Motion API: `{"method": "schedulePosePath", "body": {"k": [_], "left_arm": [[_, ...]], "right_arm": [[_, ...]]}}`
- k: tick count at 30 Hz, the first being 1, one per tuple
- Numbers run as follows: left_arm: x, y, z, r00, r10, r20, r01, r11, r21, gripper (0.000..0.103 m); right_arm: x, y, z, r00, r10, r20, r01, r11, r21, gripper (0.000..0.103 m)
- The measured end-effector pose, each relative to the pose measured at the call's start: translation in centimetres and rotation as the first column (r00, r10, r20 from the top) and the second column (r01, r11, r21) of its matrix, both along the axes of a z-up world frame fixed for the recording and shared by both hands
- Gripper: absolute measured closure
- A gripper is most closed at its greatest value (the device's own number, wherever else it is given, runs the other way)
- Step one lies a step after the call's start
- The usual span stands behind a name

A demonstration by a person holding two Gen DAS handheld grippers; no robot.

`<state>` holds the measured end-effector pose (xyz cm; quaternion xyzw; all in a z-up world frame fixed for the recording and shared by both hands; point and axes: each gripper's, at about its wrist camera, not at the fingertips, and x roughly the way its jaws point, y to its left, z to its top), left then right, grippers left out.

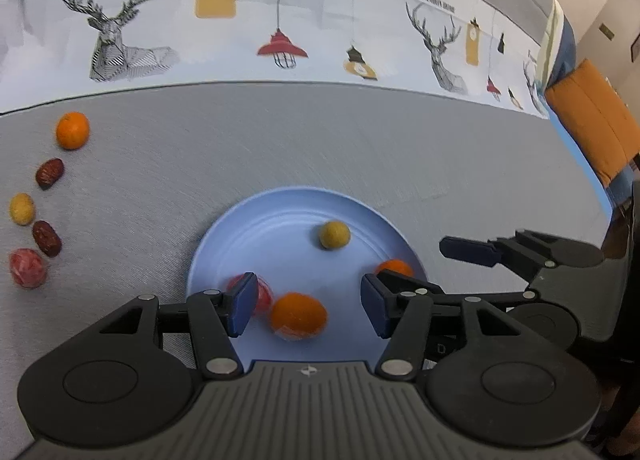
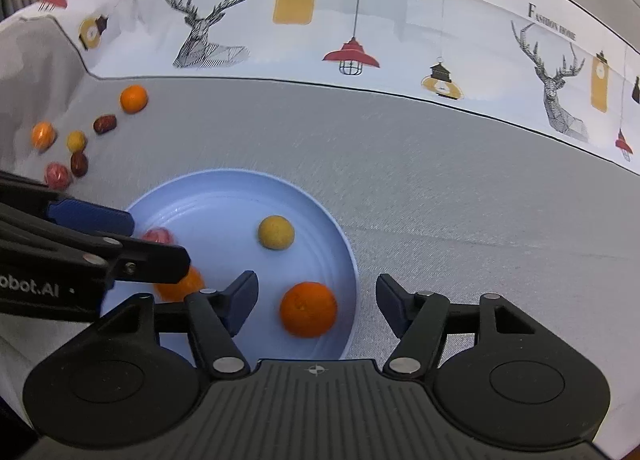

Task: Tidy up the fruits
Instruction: 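Move both tools away from the plate toward the remaining fruits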

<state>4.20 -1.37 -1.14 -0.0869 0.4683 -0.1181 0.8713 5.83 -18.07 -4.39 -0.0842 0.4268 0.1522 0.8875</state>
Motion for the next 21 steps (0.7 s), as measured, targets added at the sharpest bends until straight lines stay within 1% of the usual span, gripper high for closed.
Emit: {"method": "schedulePosePath", "body": {"k": [2,4,5,6,7,9,11,13,14,15,16,17,18,19,20,21], "left_arm": [[-0.1,0.4,0.6,1.0,0.018,0.022,-0.017,1.0,-0.006,0.044],[-0.3,0.9,1.3,0.998,0.033,0.051,-0.032,0.999,-0.011,0.072],[-0.4,1.2,1.7,0.997,0.043,0.069,-0.042,0.999,-0.005,0.077],[-0.3,1.4,2.1,0.996,0.049,0.079,-0.05,0.999,0.005,0.086],[-0.2,1.7,2.7,0.995,0.053,0.089,-0.055,0.998,0.02,0.09],[0.2,2.9,4.0,0.992,0.069,0.11,-0.074,0.996,0.043,0.09],[1.2,4.8,5.2,0.986,0.105,0.131,-0.114,0.992,0.06,0.09],[2.3,7.5,5.8,0.979,0.158,0.128,-0.166,0.985,0.054,0.09],[2.7,8.9,5.6,0.975,0.188,0.117,-0.195,0.98,0.048,0.09],[2.9,10.2,5.2,0.97,0.222,0.103,-0.227,0.973,0.047,0.088],[3.0,11.3,4.6,0.964,0.253,0.086,-0.257,0.965,0.05,0.088],[2.8,12.6,3.5,0.954,0.293,0.054,-0.296,0.953,0.059,0.086],[2.6,13.6,2.6,0.947,0.32,0.023,-0.321,0.944,0.069,0.075],[2.5,14.6,1.4,0.936,0.351,-0.029,-0.347,0.934,0.089,0.054],[2.7,15.4,0.1,0.922,0.375,-0.093,-0.364,0.924,0.121,0.043],[3.1,16.0,-0.8,0.914,0.381,-0.142,-0.361,0.921,0.148,0.03]], "right_arm": [[0.1,0.0,0.2,1.0,-0.013,0.01,0.013,1.0,0.009,0.036],[0.0,0.0,0.6,0.999,-0.022,0.035,0.022,1.0,0.022,0.036],[0.0,0.1,0.8,0.998,-0.025,0.05,0.024,0.999,0.028,0.036],[-0.1,0.2,1.0,0.998,-0.028,0.065,0.026,0.999,0.035,0.036],[-0.1,0.2,1.2,0.997,-0.031,0.076,0.027,0.999,0.04,0.036],[-0.2,0.4,1.6,0.994,-0.038,0.098,0.032,0.998,0.054,0.036],[-0.2,0.7,2.0,0.992,-0.035,0.122,0.025,0.997,0.077,0.038],[-0.3,1.1,2.6,0.988,-0.027,0.151,0.011,0.994,0.104,0.047],[-0.3,1.4,2.8,0.986,-0.023,0.163,0.004,0.993,0.117,0.05],[-0.4,1.7,2.9,0.985,-0.017,0.174,-0.006,0.991,0.131,0.054],[-0.4,2.0,3.0,0.984,-0.012,0.18,-0.013,0.99,0.141,0.06],[-0.3,2.4,3.1,0.983,-0.004,0.182,-0.023,0.988,0.15,0.062],[-0.2,2.8,3.2,0.983,0.006,0.182,-0.037,0.986,0.163,0.064],[0.0,3.3,3.3,0.983,0.019,0.184,-0.053,0.982,0.182,0.065],[0.1,3.7,3.5,0.981,0.029,0.191,-0.067,0.979,0.194,0.065],[0.2,4.1,3.6,0.979,0.038,0.198,-0.078,0.976,0.203,0.065]]}}
